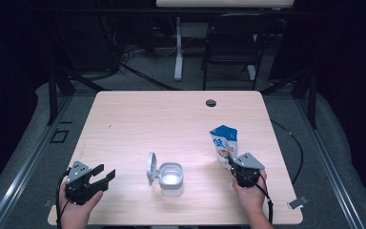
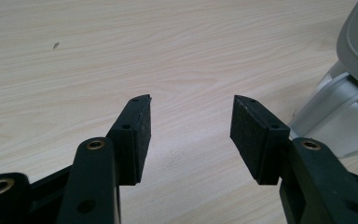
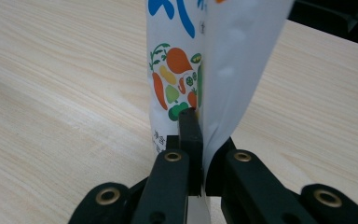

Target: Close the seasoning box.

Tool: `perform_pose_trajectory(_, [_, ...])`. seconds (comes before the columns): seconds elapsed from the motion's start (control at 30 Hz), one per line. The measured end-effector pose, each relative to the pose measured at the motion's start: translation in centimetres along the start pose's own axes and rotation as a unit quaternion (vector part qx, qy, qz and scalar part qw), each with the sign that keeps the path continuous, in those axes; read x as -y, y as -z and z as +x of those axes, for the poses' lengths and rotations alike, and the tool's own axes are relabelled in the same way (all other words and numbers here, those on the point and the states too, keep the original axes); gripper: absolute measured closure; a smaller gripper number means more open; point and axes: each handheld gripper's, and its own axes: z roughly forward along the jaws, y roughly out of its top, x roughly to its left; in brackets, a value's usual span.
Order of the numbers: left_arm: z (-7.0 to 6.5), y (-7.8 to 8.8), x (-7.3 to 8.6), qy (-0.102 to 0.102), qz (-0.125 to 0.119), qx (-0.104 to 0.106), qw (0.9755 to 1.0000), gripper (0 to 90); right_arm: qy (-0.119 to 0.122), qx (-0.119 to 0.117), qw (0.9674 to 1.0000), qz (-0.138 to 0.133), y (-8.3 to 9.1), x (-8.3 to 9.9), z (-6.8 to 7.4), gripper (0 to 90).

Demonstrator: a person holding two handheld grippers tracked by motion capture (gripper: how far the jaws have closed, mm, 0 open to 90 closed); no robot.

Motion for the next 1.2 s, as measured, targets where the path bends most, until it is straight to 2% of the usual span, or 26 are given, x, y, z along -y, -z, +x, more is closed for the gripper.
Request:
perform_pose_trajectory(0.1, [0.0,0.0,0.0,0.002,0.001,0.000,1.0000,48.4,-0.003,0.001,1.0000,-0.004,0.1,0.2,0.0,89.3])
perform_pose_trajectory(0.27, [-0.2,-0.2,0.0,0.001,-0.001,0.002,1.0000,48.4,0.013,-0.004,0.9999,-0.006,0.4,0.4,0.2,87.7])
perform_pose_trajectory(0.4, [-0.4,-0.4,0.0,0.000,0.000,0.005,1.0000,48.4,0.004,-0.007,0.9999,-0.008,0.6,0.9,0.0,84.2])
perform_pose_trajectory(0.67, [-0.6,-0.8,0.1,0.000,0.001,0.009,1.0000,48.4,0.006,-0.011,0.9999,-0.004,1.2,1.9,-0.3,77.3])
perform_pose_trajectory(0.8, [-0.8,-0.9,0.1,-0.001,0.001,0.012,0.9999,48.4,-0.007,-0.020,0.9997,-0.006,1.3,2.3,-0.5,73.3])
perform_pose_trajectory(1.03, [-0.9,-0.9,0.0,-0.004,0.000,0.014,0.9999,48.4,-0.011,-0.027,0.9995,-0.012,1.7,2.3,-0.5,66.9])
perform_pose_trajectory(1.13, [-1.0,-0.9,0.0,-0.003,-0.001,0.015,0.9999,48.5,-0.026,-0.035,0.9989,-0.019,1.8,2.2,-0.4,62.9])
perform_pose_trajectory(1.2, [-1.0,-1.0,0.0,-0.004,0.000,0.017,0.9998,49.2,-0.027,-0.037,0.9988,-0.020,2.0,2.1,-0.4,61.7])
